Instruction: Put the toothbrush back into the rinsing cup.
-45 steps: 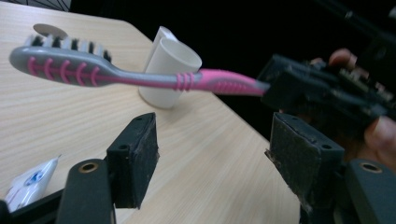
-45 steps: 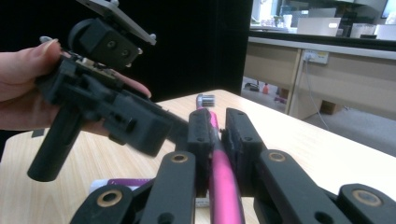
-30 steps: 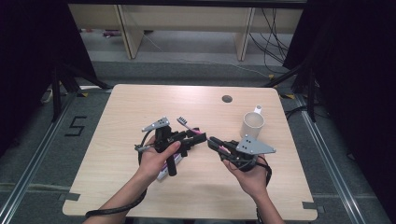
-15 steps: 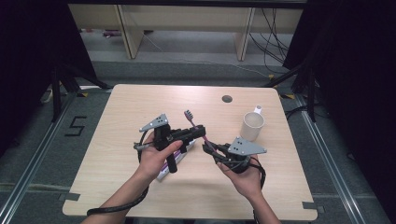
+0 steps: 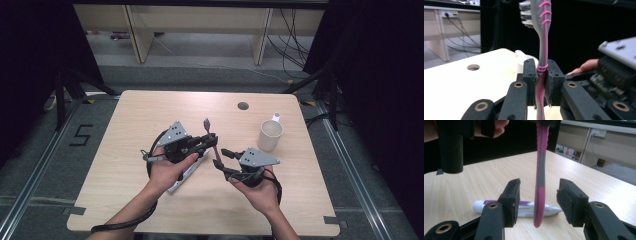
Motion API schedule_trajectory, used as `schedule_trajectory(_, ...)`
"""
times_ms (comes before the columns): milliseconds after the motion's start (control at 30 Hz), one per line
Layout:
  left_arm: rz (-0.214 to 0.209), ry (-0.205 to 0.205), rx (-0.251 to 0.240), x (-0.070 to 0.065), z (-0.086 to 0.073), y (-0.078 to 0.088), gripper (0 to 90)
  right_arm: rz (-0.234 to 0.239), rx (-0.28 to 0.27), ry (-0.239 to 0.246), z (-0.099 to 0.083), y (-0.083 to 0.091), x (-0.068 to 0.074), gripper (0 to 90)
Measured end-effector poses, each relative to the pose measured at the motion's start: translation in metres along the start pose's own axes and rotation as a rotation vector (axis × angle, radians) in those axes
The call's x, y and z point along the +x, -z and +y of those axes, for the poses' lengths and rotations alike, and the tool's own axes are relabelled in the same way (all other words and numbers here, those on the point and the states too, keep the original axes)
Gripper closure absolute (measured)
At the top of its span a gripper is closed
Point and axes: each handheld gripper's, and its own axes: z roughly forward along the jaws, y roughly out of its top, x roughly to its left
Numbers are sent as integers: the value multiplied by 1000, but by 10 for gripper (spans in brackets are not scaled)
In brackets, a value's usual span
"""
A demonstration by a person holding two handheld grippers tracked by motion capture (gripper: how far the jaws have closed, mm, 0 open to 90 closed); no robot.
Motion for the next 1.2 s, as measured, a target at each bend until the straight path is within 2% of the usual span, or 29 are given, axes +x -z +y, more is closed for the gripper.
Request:
schedule_trajectory(67, 18, -39, 14, -2, -1, -1, 799, 4, -12, -5, 2, 0, 0, 532)
schedule_trajectory(133, 32, -54, 23, -4, -3, -2, 799, -14, -26, -4, 4, 0, 1, 560)
schedule_trajectory(200, 36, -49, 28, -5, -4, -4, 799, -37, -35, -3, 6, 0, 3, 578)
schedule_trajectory(267, 39, -46, 31, -5, -5, -6, 799, -67, -38, 26, 7, -2, 5, 598)
schedule_trajectory(300, 40, -44, 29, -5, -5, -7, 799, -52, -38, 25, 8, -3, 6, 607)
schedule_trajectory(333, 39, -43, 31, -6, -5, -8, 799, -71, -34, 32, 8, -3, 7, 616)
schedule_trajectory(400, 39, -48, 35, -6, -6, -9, 799, -80, -38, 46, 9, -4, 7, 632)
schedule_trajectory(500, 42, -50, 36, -6, -6, -10, 799, -77, -28, 30, 10, -6, 10, 653)
schedule_trajectory(600, 45, -46, 38, -6, -7, -10, 799, -99, -37, 56, 11, -7, 8, 661)
schedule_trajectory(667, 46, -45, 38, -7, -7, -11, 799, -95, -43, 49, 12, -8, 8, 668)
schedule_trajectory(733, 51, -40, 41, -7, -8, -12, 799, -102, -43, 20, 12, -9, 10, 674)
schedule_trajectory(767, 52, -39, 42, -7, -8, -12, 799, -109, -30, 31, 12, -8, 10, 678)
schedule_trajectory(800, 54, -40, 44, -7, -8, -12, 799, -108, -25, 20, 12, -8, 10, 681)
schedule_trajectory(867, 58, -37, 44, -7, -8, -13, 799, -121, -22, 37, 13, -8, 10, 688)
schedule_trajectory(1033, 67, -28, 46, -8, -8, -15, 799, -143, -11, 37, 14, -10, 13, 695)
schedule_trajectory(1100, 67, -25, 46, -8, -8, -15, 798, -160, -7, 66, 15, -11, 13, 698)
schedule_trajectory(1200, 70, -22, 46, -9, -9, -16, 798, -163, -9, 48, 14, -13, 15, 709)
